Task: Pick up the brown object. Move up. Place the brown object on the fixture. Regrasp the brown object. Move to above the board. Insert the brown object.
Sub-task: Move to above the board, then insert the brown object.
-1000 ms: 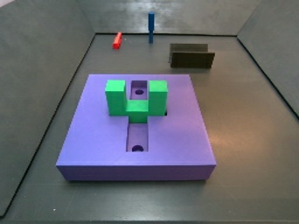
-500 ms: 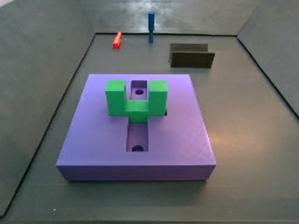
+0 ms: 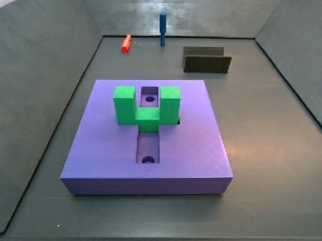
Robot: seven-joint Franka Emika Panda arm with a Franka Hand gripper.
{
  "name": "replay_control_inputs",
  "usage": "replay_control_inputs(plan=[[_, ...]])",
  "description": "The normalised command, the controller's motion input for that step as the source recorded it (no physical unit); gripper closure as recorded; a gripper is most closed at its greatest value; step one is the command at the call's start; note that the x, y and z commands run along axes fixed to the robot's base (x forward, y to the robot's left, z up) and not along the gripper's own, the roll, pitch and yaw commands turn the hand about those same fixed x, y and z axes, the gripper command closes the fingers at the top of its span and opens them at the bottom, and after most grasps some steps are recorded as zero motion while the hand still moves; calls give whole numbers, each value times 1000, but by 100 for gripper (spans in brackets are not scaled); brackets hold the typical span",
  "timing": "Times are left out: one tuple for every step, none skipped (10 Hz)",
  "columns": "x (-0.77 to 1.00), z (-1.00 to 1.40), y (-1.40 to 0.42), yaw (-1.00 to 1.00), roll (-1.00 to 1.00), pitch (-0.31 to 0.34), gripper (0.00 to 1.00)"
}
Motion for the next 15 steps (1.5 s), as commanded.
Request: replay_control_inputs(plan=[[-34, -2, 1, -7, -268, -13, 100], [0, 0, -46, 0, 0, 0, 100], [0, 0, -20, 0, 0, 0, 100], [0, -151, -66, -160, -111, -137, 100], [-86, -431, -54, -974, -131, -273, 100], [-77, -483, -40, -1000, -100, -230, 100], [-69, -471, -40, -1000, -104, -220, 100], [-6, -231, -57, -963, -156, -174, 100], [0, -63, -49, -943, -196, -153, 100], [0, -6, -31, -931, -209, -86, 100], [0, 0, -51, -960, -189, -60, 100], [0, 0, -51, -989, -164, -56, 100], [0, 0, -51, -983, -170, -53, 100], [0, 0, -40, -951, -174, -51, 100], [-11, 0, -29, -911, -184, -63, 100]])
